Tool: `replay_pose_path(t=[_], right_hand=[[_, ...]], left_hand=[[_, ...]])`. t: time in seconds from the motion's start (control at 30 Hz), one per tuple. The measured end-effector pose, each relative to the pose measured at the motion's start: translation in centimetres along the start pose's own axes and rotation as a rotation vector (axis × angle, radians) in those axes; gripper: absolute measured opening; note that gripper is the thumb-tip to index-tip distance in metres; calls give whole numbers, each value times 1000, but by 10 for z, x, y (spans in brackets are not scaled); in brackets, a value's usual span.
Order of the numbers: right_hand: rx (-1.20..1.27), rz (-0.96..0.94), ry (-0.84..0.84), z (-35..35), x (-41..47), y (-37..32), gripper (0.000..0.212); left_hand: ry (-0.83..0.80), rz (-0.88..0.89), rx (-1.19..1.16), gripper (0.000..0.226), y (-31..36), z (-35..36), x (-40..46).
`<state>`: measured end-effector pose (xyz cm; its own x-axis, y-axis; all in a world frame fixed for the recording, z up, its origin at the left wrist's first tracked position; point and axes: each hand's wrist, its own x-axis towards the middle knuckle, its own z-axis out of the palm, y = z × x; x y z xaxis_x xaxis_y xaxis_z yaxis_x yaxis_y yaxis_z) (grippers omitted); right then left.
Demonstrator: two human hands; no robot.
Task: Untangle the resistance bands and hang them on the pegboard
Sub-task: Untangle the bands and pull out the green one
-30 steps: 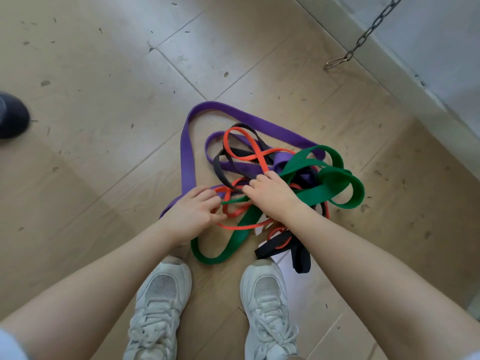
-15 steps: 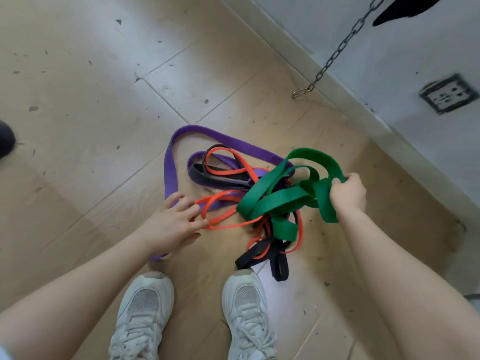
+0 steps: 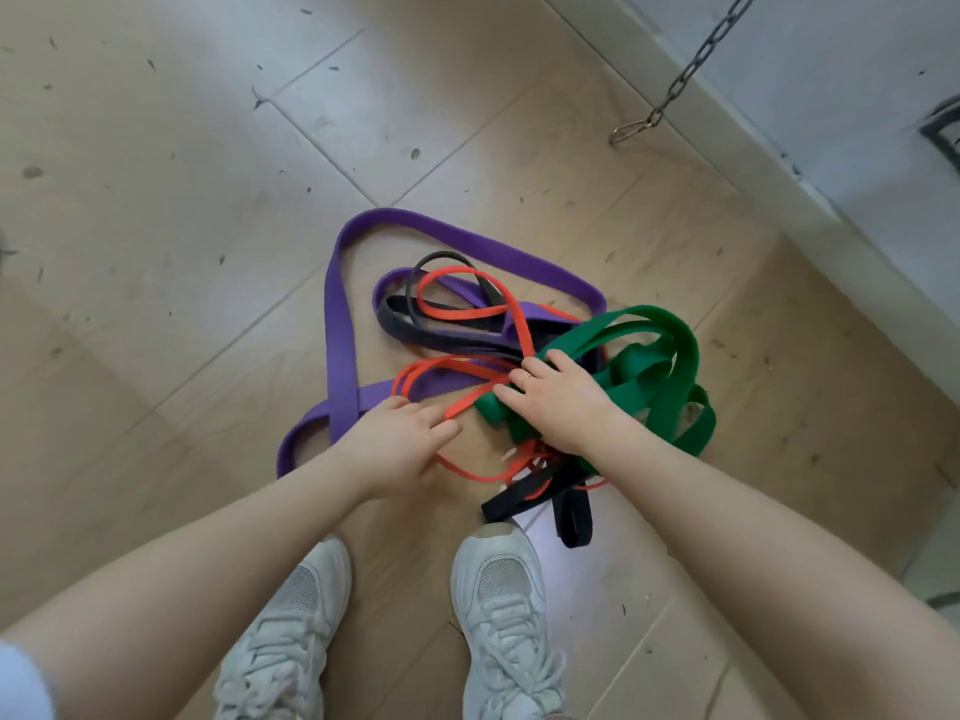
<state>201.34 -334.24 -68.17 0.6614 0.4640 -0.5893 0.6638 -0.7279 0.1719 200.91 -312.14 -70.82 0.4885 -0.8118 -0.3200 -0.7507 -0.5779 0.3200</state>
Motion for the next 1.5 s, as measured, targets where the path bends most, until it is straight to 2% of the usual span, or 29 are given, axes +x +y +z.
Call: replay_pose_path(t=[0.1, 0.13, 0.23, 0.3, 0.37, 0.4, 0.5, 0.57, 0.63, 0.73, 0.8, 0.83, 0.87, 0.9, 0.97, 1.0, 1.03, 1.07, 1.13, 1.2, 1.27, 1.33, 1.4, 1.5], right_hand=[[1, 118, 122, 4, -15, 6, 36], [120, 187, 144, 4, -23, 13, 33], [684, 429, 235, 0, -52, 33, 32], [1004, 582, 374, -7, -75, 42, 27], [1203, 723, 544, -11, -92, 50, 28], [1286, 788, 618, -13, -100, 55, 29], [1492, 990, 826, -18, -117, 73, 25], [1546, 1149, 864, -11, -125, 81, 21], [1469, 1345, 702, 10, -130, 82, 28], [1334, 1472, 165, 40, -125, 68, 47], [1295, 1544, -87, 45, -114, 55, 74], [1198, 1528, -117, 43, -108, 48, 86], [1046, 1431, -56, 39, -103, 40, 93], [888, 1258, 81, 35, -97, 33, 94], [717, 861, 360, 29, -86, 25, 77], [689, 736, 390, 29, -80, 24, 63], [668, 673, 335, 29, -75, 24, 52], [658, 663, 223, 31, -71, 25, 50], [703, 691, 64, 36, -63, 27, 66], [728, 724, 36, 34, -56, 28, 66], [783, 792, 145, 28, -55, 32, 44], [1101, 973, 300, 23, -60, 39, 29], [1509, 1180, 472, 22, -73, 46, 26], [1827, 1441, 659, 19, -107, 52, 22]], left_hand=[[-308, -118, -10, 54, 11, 4, 12], [-324, -131, 18, 56, 17, 6, 17], [-286, -207, 51, 57, 31, 11, 26], [-273, -232, 103, 59, 39, 17, 28], [-263, -267, 123, 62, 40, 14, 32], [-240, -282, 104, 58, 37, 13, 35], [104, -238, 83, 46, 24, -3, 42], [265, -220, 31, 40, 15, -12, 42], [323, -198, 49, 32, 9, -19, 37], [283, -198, 134, 24, 3, -26, 27], [229, -221, 140, 15, -1, -20, 20], [206, -230, 135, 13, -3, -15, 16], [181, -235, 137, 14, -4, -12, 12], [178, -232, 140, 19, -6, -8, 10], [198, -252, 145, 29, -8, -6, 7], [186, -265, 148, 30, -8, -7, 5], [172, -269, 151, 26, -9, -8, 5], [170, -266, 151, 19, -9, -8, 4], [157, -276, 109, 5, -9, -7, 3], [109, -306, 78, 28, -7, -7, 1], [91, -322, 78, 43, -6, -13, 0], [132, -300, 98, 46, -9, -21, -1], [242, -252, 116, 36, -14, -32, -1], [462, -231, -7, 42, -18, -65, -6]])
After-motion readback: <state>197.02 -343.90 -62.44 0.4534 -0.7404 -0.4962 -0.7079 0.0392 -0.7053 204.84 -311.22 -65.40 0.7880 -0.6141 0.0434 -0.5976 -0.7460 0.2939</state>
